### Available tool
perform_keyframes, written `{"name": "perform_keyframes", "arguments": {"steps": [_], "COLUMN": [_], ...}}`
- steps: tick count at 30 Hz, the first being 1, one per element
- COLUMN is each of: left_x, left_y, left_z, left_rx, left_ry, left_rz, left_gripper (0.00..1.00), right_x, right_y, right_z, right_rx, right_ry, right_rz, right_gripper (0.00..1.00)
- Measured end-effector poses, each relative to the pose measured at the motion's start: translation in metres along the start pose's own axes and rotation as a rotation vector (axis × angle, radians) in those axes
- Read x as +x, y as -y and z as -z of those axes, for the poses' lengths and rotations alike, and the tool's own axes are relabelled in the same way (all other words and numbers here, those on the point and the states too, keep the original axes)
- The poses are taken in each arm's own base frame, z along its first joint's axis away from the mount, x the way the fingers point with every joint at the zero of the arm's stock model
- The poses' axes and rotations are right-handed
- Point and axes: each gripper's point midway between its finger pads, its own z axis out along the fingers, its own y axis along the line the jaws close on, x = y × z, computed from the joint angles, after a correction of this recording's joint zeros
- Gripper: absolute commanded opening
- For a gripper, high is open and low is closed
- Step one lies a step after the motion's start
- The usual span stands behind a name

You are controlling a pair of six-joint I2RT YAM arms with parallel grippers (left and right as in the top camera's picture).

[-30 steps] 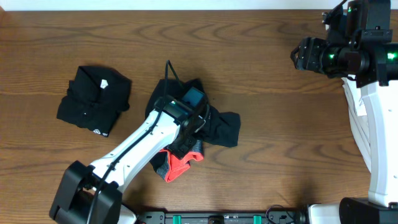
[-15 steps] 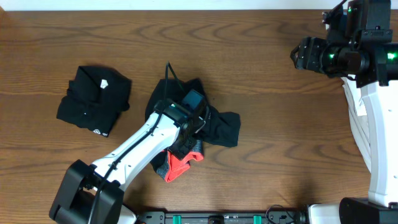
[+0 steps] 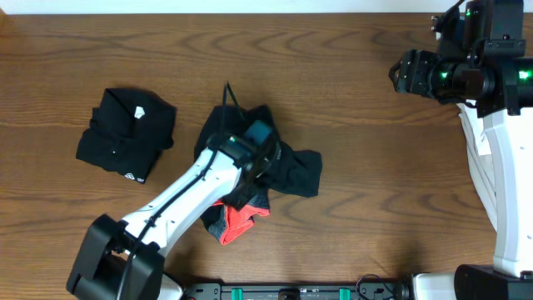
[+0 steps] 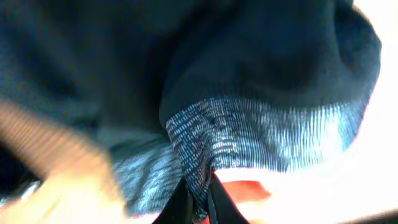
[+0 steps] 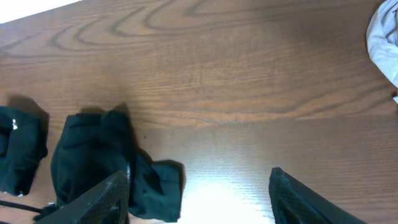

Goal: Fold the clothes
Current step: 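Lift the pants upward by the waistband with the left gripper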

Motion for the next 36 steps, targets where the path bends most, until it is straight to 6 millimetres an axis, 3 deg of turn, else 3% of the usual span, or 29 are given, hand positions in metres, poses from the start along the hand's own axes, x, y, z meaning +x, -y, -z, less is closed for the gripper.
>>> {"name": "perform_keyframes", "arguments": {"steps": [2,5,11,17,21,24,28,32,36], "left_x": [-0.009,-0.033,-0.071,-0.069,-0.058,-0.051,-0.044,-0.040,-0.036], "left_y": [-0.011,-0.034,-0.073,-0.107,-0.121,-0.128,-0.133,-0.136,-0.138], "left_z": [0.026,0.083,0.216,0.327,0.383,0.413,0.439,0.454,0.468], "left_rx": [-0.037,-0.108,-0.211,-0.323,-0.377,-0.395,-0.414,-0.430,-0.442], "left_ry": [0.024,0.139,0.500,0.819,0.993,1.093,1.178,1.230,1.277], "left_rz": [0.013,0.054,0.164,0.288,0.351,0.388,0.411,0.422,0.430], "left_gripper": [0.06,0.06,0.06,0.06,0.06,0.06,0.06,0.06,0.06], "right_x": [0.000,0.000,0.003,0.008,0.014,0.025,0.037,0.047,0.052], "right_y": [0.000,-0.002,-0.012,-0.033,-0.052,-0.076,-0.109,-0.124,-0.134], "right_z": [0.000,0.000,0.000,0.003,0.005,0.005,0.007,0.003,-0.015], "right_rx": [-0.002,-0.011,-0.067,-0.192,-0.274,-0.334,-0.408,-0.441,-0.488], "right_ry": [-0.001,-0.001,-0.014,-0.034,-0.045,-0.059,-0.063,-0.088,-0.124], "right_rz": [0.000,0.000,0.037,0.134,0.224,0.317,0.423,0.456,0.512], "right_gripper": [0.71,0.71,0.70,0.68,0.66,0.67,0.67,0.65,0.70]}}
